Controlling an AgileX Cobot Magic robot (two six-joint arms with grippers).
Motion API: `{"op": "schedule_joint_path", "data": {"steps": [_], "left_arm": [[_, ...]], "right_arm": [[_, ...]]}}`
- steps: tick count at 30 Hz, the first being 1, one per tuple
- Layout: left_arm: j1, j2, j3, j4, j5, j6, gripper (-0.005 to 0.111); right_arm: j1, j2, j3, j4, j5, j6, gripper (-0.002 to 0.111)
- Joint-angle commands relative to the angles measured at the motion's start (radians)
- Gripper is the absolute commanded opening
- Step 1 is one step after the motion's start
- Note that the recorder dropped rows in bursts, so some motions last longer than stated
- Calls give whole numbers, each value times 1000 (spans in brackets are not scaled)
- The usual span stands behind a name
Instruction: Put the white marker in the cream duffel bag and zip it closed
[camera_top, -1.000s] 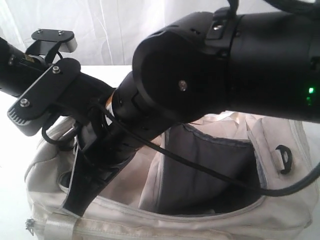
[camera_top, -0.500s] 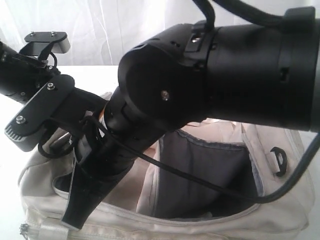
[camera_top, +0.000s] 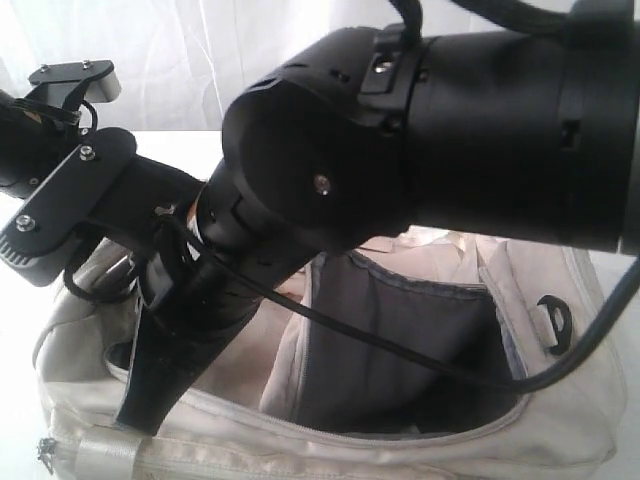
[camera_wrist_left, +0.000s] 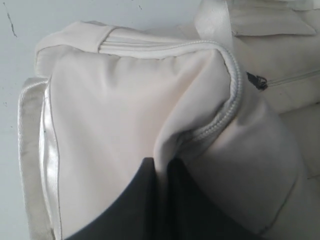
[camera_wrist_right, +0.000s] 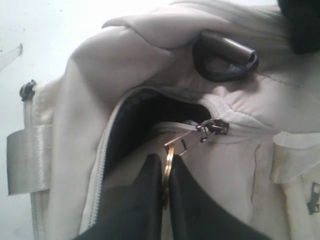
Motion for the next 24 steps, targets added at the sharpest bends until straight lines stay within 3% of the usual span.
{"op": "schedule_joint_path", "data": {"steps": [1,12,17,24], "left_arm": [[34,6,-32,77,-204,-15,3],[34,10,-81,77,-185,-41,3],[34,17,-81,70,-153,-41,3],[34,17,-81,55,-155,-36,3]], "right_arm": [[11,-13,-30,11,107,50,0],[-166,-13,-85,-25,74,51,0],[-171,-6,-91,4,44,41,0],[-139,78,-119,228,37,-112,0]]}}
